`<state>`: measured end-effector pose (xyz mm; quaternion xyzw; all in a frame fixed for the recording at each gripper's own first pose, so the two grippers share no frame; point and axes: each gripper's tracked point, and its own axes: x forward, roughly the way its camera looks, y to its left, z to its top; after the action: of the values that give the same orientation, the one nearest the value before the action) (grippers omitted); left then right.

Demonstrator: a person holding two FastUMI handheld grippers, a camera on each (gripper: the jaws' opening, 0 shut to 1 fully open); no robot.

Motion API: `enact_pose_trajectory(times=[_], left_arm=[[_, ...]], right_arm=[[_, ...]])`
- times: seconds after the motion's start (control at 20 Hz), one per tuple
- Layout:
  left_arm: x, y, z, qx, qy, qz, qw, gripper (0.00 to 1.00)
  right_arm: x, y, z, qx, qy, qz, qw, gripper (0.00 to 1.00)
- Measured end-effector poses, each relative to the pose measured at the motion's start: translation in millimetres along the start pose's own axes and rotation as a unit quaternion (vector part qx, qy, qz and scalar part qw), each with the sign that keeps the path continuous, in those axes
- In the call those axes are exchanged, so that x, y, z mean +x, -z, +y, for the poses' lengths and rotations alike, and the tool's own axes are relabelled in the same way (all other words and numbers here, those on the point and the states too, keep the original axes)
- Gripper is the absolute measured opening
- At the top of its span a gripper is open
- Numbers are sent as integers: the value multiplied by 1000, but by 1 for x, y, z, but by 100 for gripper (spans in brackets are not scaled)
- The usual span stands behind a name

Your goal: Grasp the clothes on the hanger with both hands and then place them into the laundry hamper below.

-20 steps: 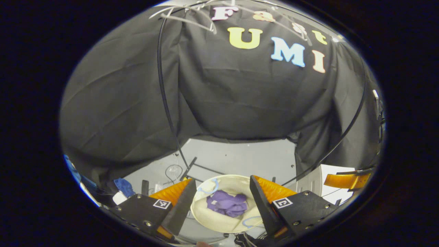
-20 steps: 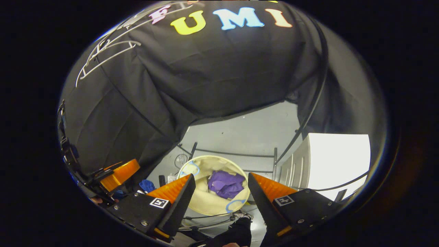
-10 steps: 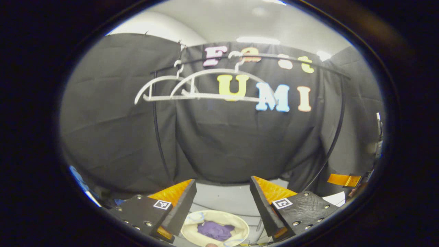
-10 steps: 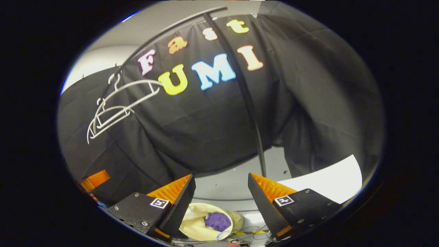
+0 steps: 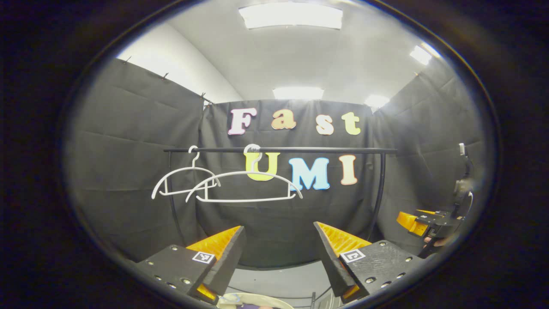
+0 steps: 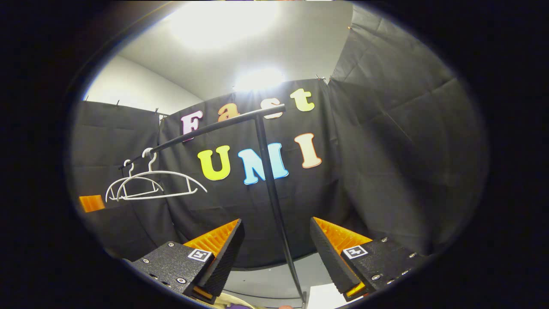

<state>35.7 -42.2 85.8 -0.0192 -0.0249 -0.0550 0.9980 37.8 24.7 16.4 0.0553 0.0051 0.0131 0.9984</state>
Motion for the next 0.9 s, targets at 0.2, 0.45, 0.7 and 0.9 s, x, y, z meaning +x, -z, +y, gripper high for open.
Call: enact_pose_trajectory(times=[0.2,0.45,0.7,0.9], left_arm=[[-7,10,37,-50,-16,-5,999,95],[-23,30,83,-53,-24,4,998,85],[-23,55,93,-41,-7,9,999,90],[-13,59,84,-24,21,9,999,95]], right_arm=[[-22,4,-17,-30,38,8,999,91],[-53,19,-33,-48,103,21,993,95],[-72,26,-16,-75,109,18,991,95],[-78,25,1,-70,104,14,992,95]])
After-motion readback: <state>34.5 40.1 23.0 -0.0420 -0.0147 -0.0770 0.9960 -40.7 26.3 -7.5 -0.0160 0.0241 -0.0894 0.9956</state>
